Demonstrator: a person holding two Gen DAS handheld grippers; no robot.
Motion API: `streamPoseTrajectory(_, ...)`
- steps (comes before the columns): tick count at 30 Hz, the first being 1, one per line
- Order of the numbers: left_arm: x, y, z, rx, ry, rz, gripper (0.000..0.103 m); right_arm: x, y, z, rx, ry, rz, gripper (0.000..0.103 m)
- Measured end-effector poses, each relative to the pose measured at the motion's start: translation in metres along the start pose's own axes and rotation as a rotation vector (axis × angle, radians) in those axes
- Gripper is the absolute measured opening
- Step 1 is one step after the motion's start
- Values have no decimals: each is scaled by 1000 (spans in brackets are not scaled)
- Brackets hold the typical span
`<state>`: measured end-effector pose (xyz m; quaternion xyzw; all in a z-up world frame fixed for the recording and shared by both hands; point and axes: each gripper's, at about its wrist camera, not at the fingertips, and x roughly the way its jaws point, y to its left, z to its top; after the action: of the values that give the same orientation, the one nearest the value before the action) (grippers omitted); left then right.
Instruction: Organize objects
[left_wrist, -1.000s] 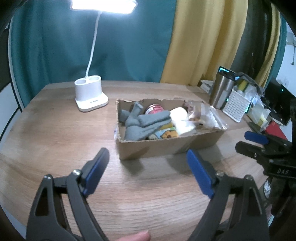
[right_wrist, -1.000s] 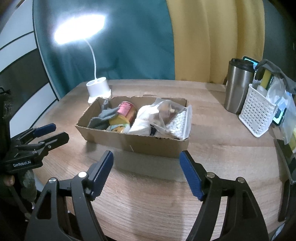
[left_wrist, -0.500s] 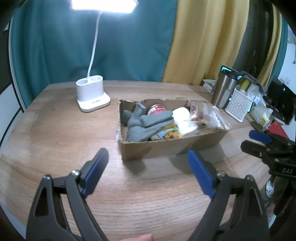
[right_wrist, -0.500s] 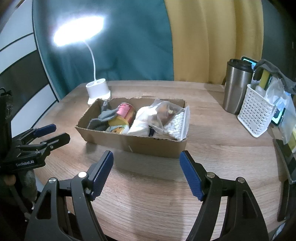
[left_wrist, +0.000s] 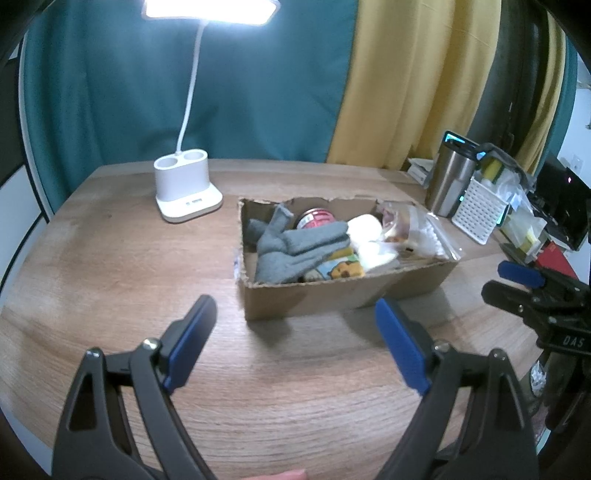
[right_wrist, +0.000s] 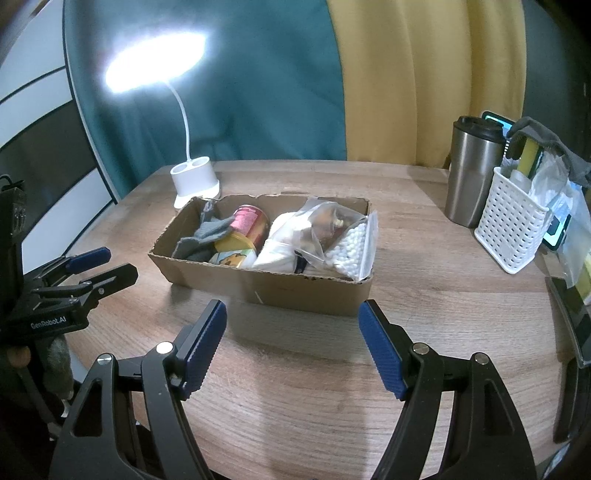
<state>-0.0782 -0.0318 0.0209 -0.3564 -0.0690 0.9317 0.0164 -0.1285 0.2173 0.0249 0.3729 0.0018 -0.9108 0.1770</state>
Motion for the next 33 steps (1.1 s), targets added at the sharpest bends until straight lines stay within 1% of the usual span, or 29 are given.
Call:
streamPoseTrajectory(18, -4, -3, 1, 2, -2, 10, 89, 1, -3, 0, 6, 2, 1, 77)
streamPoseTrajectory(33, -3, -6, 0, 10, -1, 4, 89, 3, -3, 0, 8, 8, 1, 77)
